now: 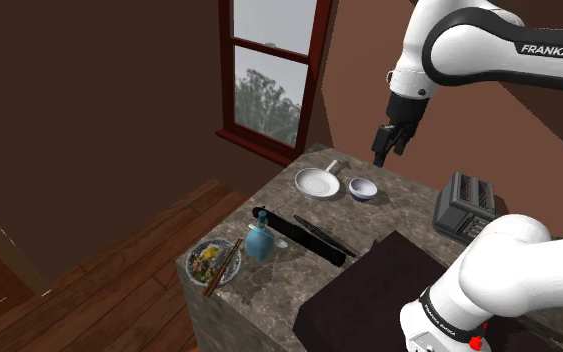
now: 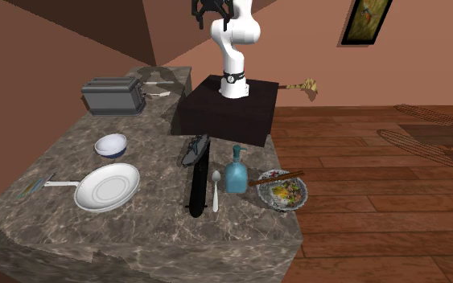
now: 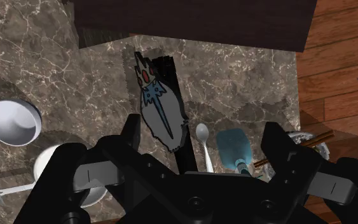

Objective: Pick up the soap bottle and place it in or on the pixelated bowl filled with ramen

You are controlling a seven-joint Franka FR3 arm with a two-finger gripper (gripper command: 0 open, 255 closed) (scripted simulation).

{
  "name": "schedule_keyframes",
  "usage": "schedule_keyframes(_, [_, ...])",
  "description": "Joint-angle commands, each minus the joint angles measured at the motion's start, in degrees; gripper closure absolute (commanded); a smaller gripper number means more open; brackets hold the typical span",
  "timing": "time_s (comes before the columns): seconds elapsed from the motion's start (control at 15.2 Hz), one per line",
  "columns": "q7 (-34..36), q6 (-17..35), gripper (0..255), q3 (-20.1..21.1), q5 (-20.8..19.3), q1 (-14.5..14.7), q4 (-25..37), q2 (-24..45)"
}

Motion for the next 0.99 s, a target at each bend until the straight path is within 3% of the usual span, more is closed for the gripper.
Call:
schedule_keyframes(0.0, [0.0,0.0,0,0.0,0.0,0.0,0.0,0.0])
schedule_keyframes(0.46, [4.9,14.3,0,3.3,3.0,1.3,-3.9,9.5])
schedule_keyframes(0.92, [9.5,28.3,0,6.4,4.9,2.3,-3.5,22.7])
